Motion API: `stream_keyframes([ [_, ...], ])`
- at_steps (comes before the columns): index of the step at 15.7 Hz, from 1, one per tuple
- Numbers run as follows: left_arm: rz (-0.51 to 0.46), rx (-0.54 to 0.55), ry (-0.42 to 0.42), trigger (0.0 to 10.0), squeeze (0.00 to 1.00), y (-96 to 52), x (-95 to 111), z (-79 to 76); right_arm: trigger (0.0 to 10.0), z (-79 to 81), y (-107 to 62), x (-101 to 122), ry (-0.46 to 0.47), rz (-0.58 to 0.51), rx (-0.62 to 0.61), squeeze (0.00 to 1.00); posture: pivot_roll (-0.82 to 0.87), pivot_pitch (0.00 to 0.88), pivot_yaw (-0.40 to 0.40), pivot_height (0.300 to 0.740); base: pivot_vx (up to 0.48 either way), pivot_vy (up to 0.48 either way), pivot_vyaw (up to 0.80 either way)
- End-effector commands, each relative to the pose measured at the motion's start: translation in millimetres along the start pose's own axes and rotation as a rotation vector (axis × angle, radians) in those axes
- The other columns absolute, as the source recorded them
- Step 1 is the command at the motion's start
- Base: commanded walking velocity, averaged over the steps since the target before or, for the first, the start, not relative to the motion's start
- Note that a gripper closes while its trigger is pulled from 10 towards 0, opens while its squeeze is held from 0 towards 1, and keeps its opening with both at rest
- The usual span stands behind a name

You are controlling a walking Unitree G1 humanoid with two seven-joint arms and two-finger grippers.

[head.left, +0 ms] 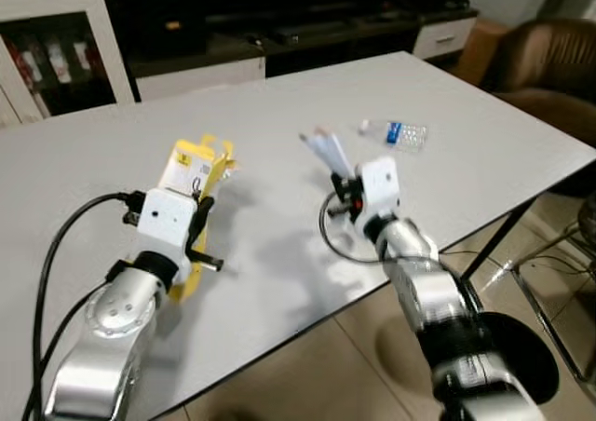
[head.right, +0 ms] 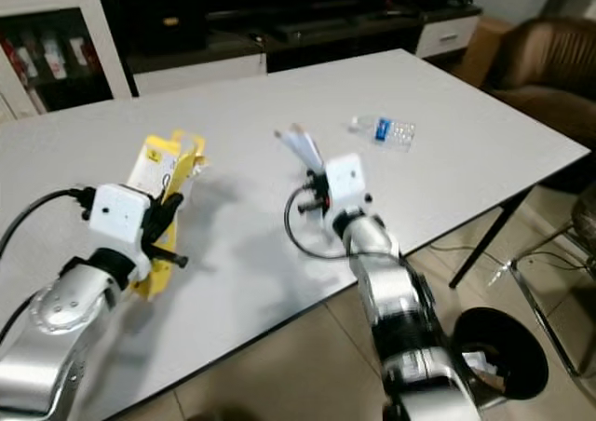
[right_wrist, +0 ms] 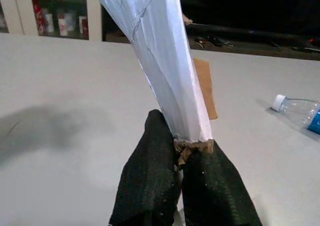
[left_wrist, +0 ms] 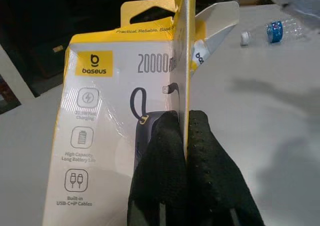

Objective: Picking trash to rubbish bin

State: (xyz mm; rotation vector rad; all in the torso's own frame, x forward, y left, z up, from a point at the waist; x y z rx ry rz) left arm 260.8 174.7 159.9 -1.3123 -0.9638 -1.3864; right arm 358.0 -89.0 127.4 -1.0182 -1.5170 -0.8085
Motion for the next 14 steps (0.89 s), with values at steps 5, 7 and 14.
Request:
stream_keyframes([
  [5,0.019,0.030,0.011,10.0,0.00,-11.3,5,3.7,10.0,0.7,23.7,-6,0.111,0.035,0.043,0.00,0.09,0.107,-0.072,0.740,0.000,0.000,0.00],
  [7,0.033,0.032,0.029,10.0,0.00,-16.0,8,7.0,10.0,8.6,29.0,-11,0.056,0.113,0.084,0.00,0.10,0.144,-0.078,0.740,0.000,0.000,0.00],
  [14,0.061,0.034,0.041,10.0,0.00,-24.7,11,7.2,10.0,5.9,32.7,-11,-0.038,0.144,0.070,1.00,0.12,0.169,-0.083,0.740,0.000,0.000,0.00],
])
Point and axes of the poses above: a point about 5 cm out from each wrist's last joint towards the gripper, its own y axis pointing out of the wrist towards the gripper, its own x axis along the axis of the wrist's last joint, z = x × y, the point moved 1 cm from there along y, pointing out of the wrist towards the gripper, and after that the axes turned 9 degrees about -y, right-handed, at the moved point
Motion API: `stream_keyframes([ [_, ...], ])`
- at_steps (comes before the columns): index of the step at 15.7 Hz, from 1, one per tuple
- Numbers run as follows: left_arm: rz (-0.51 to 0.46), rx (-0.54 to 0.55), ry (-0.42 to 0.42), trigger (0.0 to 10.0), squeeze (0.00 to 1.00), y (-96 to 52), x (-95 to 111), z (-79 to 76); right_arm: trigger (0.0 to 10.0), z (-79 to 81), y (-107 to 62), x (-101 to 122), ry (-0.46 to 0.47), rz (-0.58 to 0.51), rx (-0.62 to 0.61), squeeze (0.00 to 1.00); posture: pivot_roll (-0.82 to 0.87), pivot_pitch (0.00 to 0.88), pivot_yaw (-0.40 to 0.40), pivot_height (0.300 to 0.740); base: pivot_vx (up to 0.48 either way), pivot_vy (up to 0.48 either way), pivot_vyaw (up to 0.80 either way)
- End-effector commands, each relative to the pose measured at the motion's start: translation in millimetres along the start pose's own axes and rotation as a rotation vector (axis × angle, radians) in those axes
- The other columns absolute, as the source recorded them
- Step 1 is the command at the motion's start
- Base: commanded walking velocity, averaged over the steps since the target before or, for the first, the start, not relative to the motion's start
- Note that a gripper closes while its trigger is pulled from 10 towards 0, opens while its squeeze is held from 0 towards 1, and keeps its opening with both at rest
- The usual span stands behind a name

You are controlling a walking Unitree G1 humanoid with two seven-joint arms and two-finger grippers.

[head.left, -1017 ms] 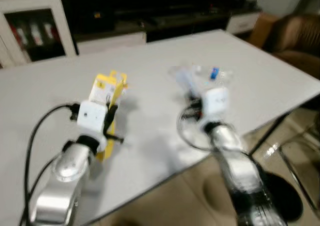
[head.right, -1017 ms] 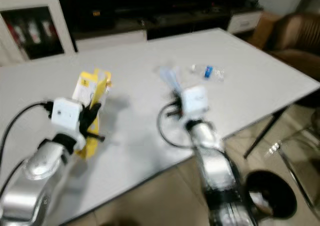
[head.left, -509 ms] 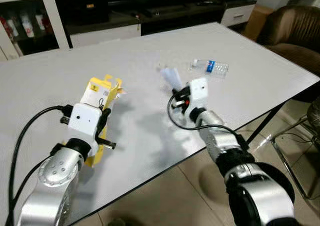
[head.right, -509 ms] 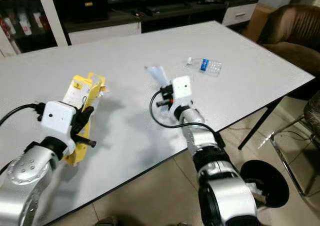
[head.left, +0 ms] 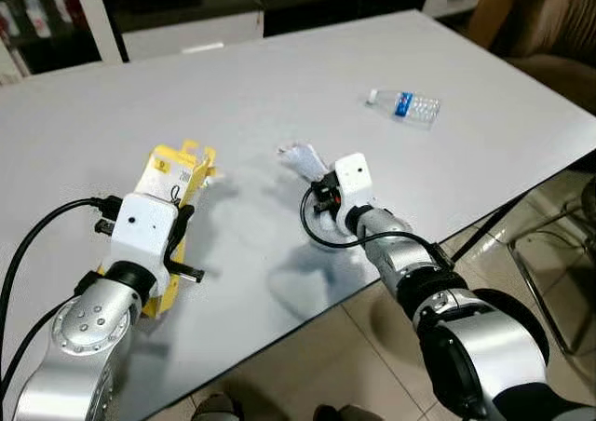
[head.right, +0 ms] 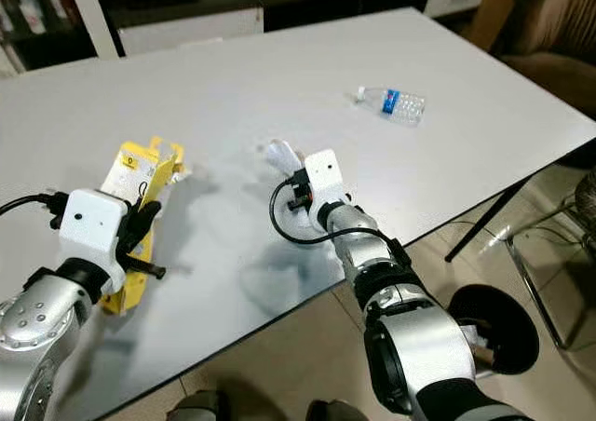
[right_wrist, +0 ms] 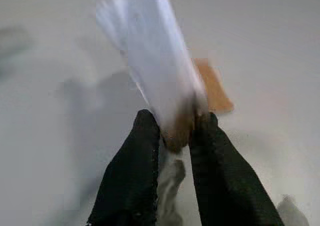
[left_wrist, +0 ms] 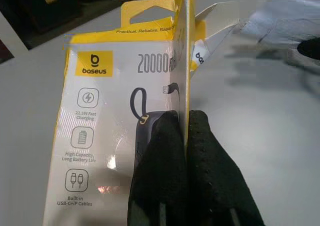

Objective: Picking trash to rubbish bin

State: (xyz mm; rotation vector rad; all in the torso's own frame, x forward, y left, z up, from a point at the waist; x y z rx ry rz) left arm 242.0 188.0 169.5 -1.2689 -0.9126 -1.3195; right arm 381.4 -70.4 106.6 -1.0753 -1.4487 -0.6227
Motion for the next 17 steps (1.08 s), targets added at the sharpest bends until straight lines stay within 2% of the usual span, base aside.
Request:
stream_keyframes([
  [1,-0.010,-0.017,0.007,10.0,0.00,-2.7,5,-1.7,10.0,-7.4,1.9,12,-0.018,-0.040,-0.015,1.00,0.12,0.168,-0.080,0.740,0.000,0.000,0.00],
  [3,-0.009,-0.022,0.010,10.0,0.00,0.0,6,-0.5,10.0,-10.8,3.7,25,-0.001,-0.090,0.003,1.00,0.11,0.162,-0.070,0.740,0.000,0.000,0.00],
  [5,-0.006,-0.029,0.010,10.0,0.00,2.1,6,-1.3,10.0,-12.0,4.8,30,0.000,-0.096,0.023,1.00,0.10,0.155,-0.068,0.740,0.000,0.000,0.00],
  [9,-0.001,-0.044,0.003,10.0,0.00,3.8,5,-5.9,10.0,-13.5,7.3,36,-0.043,-0.056,0.076,1.00,0.10,0.140,-0.070,0.740,0.000,0.000,0.00],
  [13,-0.001,-0.053,0.010,10.0,0.00,4.8,4,-6.1,10.0,-19.7,8.0,43,-0.045,-0.043,0.086,1.00,0.10,0.115,-0.065,0.740,0.000,0.000,0.00],
  [15,-0.002,-0.060,0.018,10.0,0.00,7.7,4,-6.2,10.0,-22.0,7.5,45,-0.072,-0.005,0.152,1.00,0.10,0.090,-0.068,0.740,0.000,0.000,0.00],
  [16,-0.009,-0.064,0.021,10.0,0.00,11.1,6,-5.0,10.0,-26.7,5.8,55,-0.111,-0.013,0.233,1.00,0.09,0.083,-0.067,0.740,0.000,0.000,0.00],
  [17,-0.010,-0.064,0.021,10.0,0.00,11.8,6,-4.5,10.0,-27.9,5.3,58,-0.117,-0.015,0.252,1.00,0.09,0.083,-0.067,0.740,0.000,0.000,0.00],
])
Point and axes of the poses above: a point about 5 cm out from each wrist's last joint towards the gripper, its own y axis pointing out of the wrist towards the gripper, its own x axis along the axis of the wrist's last joint, z = x × y, the point moved 1 cm from there along y, pointing out of the wrist towards the gripper, and after that the axes turned 9 degrees about -y, right-handed, at the moved point
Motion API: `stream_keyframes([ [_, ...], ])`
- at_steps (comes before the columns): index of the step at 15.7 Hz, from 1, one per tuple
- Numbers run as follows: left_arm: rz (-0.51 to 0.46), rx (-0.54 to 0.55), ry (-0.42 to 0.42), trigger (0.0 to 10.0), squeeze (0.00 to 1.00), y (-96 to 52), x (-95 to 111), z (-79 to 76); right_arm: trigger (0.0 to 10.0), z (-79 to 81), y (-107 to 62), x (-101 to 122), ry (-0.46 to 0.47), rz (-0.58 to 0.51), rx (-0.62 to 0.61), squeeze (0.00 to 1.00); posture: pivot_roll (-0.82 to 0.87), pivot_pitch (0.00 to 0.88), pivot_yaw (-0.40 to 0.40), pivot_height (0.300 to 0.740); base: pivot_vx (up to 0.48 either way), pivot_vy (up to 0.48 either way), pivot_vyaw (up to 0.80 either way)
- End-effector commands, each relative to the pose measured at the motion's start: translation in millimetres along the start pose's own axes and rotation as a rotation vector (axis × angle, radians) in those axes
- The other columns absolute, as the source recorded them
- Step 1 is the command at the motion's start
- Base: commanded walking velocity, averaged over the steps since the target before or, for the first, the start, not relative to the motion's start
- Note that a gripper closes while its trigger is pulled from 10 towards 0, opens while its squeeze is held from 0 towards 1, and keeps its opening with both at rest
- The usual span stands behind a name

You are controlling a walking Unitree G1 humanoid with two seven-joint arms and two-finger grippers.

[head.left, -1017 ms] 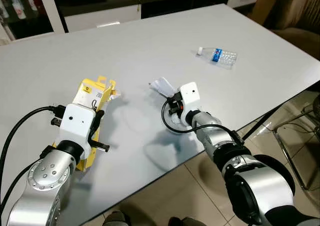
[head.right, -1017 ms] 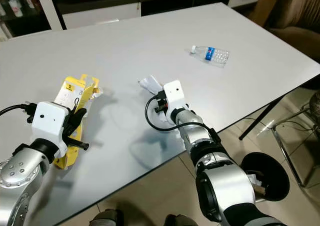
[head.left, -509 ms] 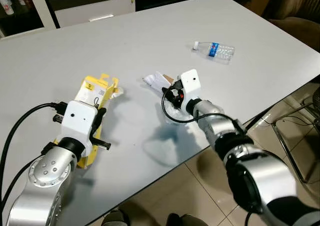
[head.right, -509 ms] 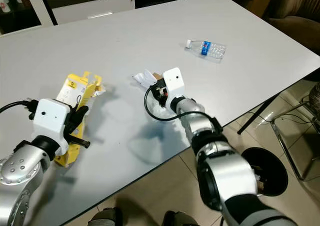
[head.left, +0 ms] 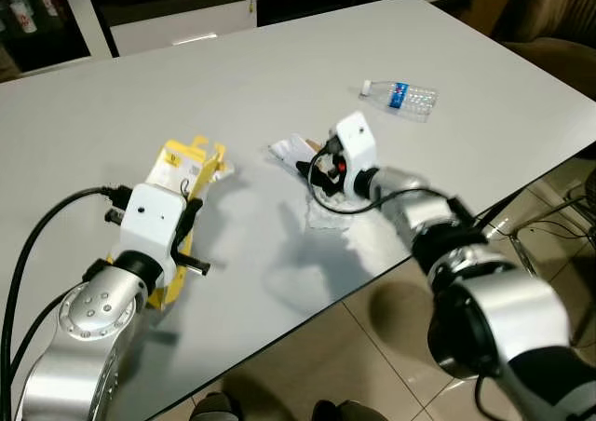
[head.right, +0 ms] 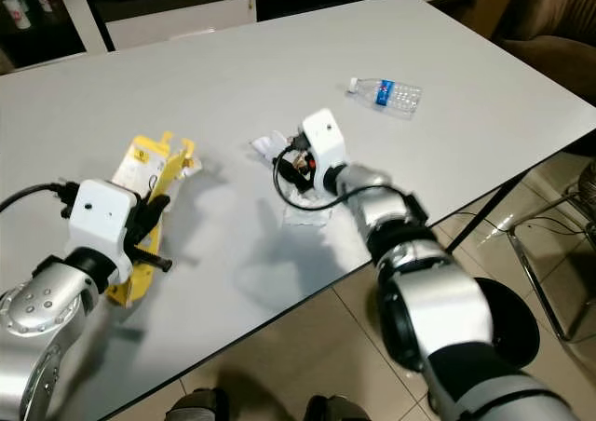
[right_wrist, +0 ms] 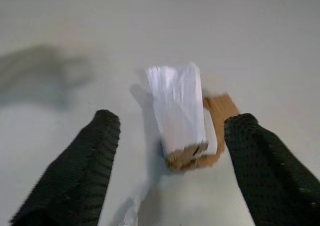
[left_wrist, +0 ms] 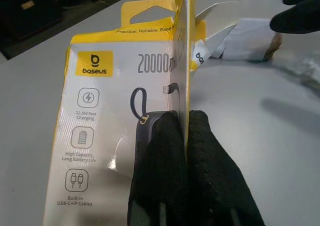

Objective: Picking trash to rubbish bin

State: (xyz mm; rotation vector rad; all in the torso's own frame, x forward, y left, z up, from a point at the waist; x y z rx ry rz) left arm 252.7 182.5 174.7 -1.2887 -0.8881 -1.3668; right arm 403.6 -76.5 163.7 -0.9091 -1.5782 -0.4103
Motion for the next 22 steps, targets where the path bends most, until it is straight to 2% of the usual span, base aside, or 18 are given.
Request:
stream_keyframes([
  [1,0.003,-0.023,0.005,10.0,0.00,2.8,-1,-1.0,10.0,-5.5,-4.6,7,-0.039,0.032,0.097,1.00,0.09,0.068,-0.063,0.740,0.000,0.000,0.00],
  [2,-0.001,-0.057,0.001,10.0,0.00,5.0,1,-2.4,10.0,-6.0,-10.3,6,-0.111,0.097,0.231,1.00,0.07,0.065,-0.058,0.740,0.000,0.000,0.00],
  [3,-0.001,-0.093,-0.015,10.0,0.00,6.0,3,-4.6,10.0,-6.6,-13.9,5,-0.151,0.143,0.297,1.00,0.06,0.067,-0.056,0.740,0.000,0.000,0.00],
  [5,0.006,-0.183,-0.031,10.0,0.00,7.4,3,-11.3,10.0,-10.3,-22.0,4,-0.219,0.223,0.405,1.00,0.06,0.058,-0.059,0.740,0.000,0.000,0.00],
  [7,0.010,-0.194,-0.027,10.0,0.00,7.5,2,-12.2,10.0,-8.6,-23.4,-1,-0.260,0.260,0.433,1.00,0.05,0.050,-0.062,0.740,0.000,0.000,0.00],
  [8,0.010,-0.196,-0.024,10.0,0.00,8.2,2,-12.2,10.0,-4.0,-21.8,-7,-0.298,0.282,0.438,0.00,0.05,0.046,-0.064,0.740,0.000,0.000,0.00],
  [11,0.014,-0.207,-0.015,10.0,0.00,7.8,1,-12.6,10.0,9.3,-16.5,-27,-0.385,0.337,0.418,0.00,0.06,0.046,-0.070,0.740,0.000,0.000,0.00],
  [14,0.023,-0.209,-0.009,10.0,0.00,5.7,0,-12.1,10.0,17.6,-13.7,-42,-0.423,0.360,0.369,0.00,0.07,0.047,-0.073,0.740,0.000,0.000,0.00],
  [16,0.028,-0.219,-0.005,10.0,0.00,5.3,-1,-12.8,10.0,20.1,-14.6,-50,-0.364,0.365,0.348,0.00,0.07,0.046,-0.073,0.740,0.000,0.000,0.00],
  [17,0.030,-0.224,-0.005,10.0,0.00,5.0,-1,-12.9,6.4,19.7,-14.8,-51,-0.342,0.362,0.337,0.00,0.07,0.045,-0.072,0.740,0.000,0.000,0.00],
  [18,0.032,-0.230,-0.004,10.0,0.00,5.1,-1,-13.5,0.0,17.9,-16.1,-51,-0.310,0.361,0.336,0.00,0.07,0.043,-0.069,0.740,0.000,0.000,0.00],
  [22,0.038,-0.250,0.003,10.0,0.00,7.5,-2,-15.7,0.0,12.6,-23.1,-55,-0.249,0.421,0.370,0.00,0.06,0.038,-0.061,0.740,0.000,0.000,0.00],
])
Point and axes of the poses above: a point about 5 cm out from each wrist's last joint towards the gripper, its own y axis pointing out of the wrist towards the gripper, its own x axis along the axis of the wrist's last joint, z = x × y, the point moved 1 cm from there along y, pointing out of the wrist towards the gripper, and after that the axes turned 9 degrees about -y, right-handed, at the moved point
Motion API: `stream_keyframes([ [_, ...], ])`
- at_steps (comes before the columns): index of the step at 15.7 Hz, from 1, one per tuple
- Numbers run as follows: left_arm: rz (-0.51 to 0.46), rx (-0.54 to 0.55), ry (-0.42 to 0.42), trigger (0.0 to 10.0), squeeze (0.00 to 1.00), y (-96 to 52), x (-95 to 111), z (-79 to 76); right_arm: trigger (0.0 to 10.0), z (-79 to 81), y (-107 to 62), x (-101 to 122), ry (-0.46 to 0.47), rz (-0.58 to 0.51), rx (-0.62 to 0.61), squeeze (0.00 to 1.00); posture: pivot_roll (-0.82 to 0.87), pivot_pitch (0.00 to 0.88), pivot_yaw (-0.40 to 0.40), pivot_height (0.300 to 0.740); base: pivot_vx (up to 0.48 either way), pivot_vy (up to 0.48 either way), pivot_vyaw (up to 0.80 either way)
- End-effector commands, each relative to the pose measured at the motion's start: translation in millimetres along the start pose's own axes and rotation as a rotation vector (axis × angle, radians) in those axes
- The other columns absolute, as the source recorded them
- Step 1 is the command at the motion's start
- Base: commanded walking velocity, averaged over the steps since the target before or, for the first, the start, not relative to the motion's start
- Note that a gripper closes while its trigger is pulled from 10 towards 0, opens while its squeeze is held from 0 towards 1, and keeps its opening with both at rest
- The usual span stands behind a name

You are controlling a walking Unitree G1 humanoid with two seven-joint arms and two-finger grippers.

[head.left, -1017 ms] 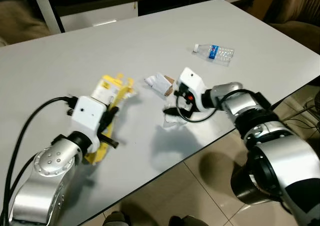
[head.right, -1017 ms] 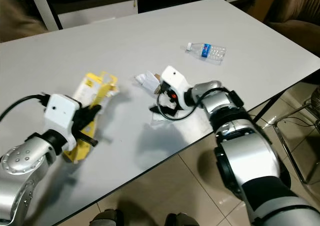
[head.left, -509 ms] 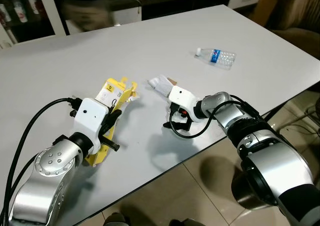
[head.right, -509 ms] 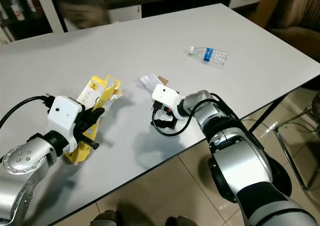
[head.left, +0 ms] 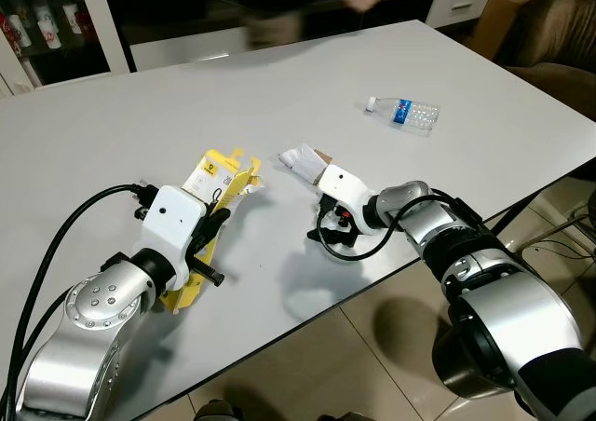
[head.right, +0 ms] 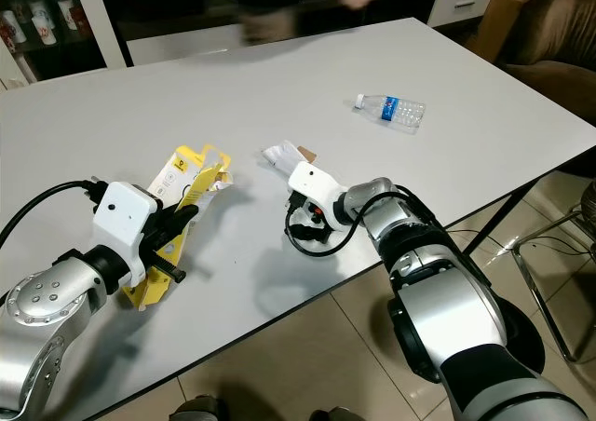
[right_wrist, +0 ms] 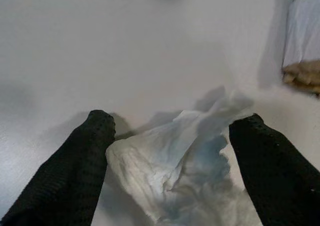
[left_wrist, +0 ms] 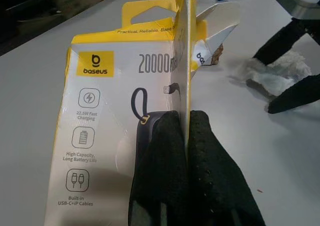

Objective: Picking trash to rubbish bin

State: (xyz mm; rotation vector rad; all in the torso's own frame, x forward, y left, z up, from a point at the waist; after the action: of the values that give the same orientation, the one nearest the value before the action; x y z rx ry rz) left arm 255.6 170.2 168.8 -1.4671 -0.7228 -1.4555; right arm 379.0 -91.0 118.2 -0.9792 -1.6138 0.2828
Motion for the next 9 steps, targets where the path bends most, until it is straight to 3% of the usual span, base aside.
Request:
stream_keyframes([
  [1,-0.005,-0.036,0.009,10.0,0.00,2.3,1.4,-3.6,0.0,-0.4,-4.1,-10.4,0.048,0.030,0.015,0.00,0.06,0.037,-0.060,0.740,0.000,0.000,0.00],
  [9,0.001,-0.052,0.023,10.0,0.00,7.2,0.6,-3.5,0.0,-5.7,-9.3,-10.7,0.087,0.024,0.003,0.00,0.05,0.027,-0.050,0.740,0.000,0.000,0.00],
])
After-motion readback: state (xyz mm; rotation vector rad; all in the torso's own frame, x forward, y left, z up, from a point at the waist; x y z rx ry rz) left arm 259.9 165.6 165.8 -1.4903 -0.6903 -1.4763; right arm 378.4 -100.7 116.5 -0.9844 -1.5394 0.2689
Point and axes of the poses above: a point about 5 cm out from each wrist's last joint towards the gripper, its own y axis pointing out of the wrist towards the gripper, its own x axis along the axis of the wrist's last joint, z = x × y, the point moved 1 cm from there along y, pointing out of the wrist towards the gripper, and after that the axes turned 9 degrees about -y, right-handed, at the moved point
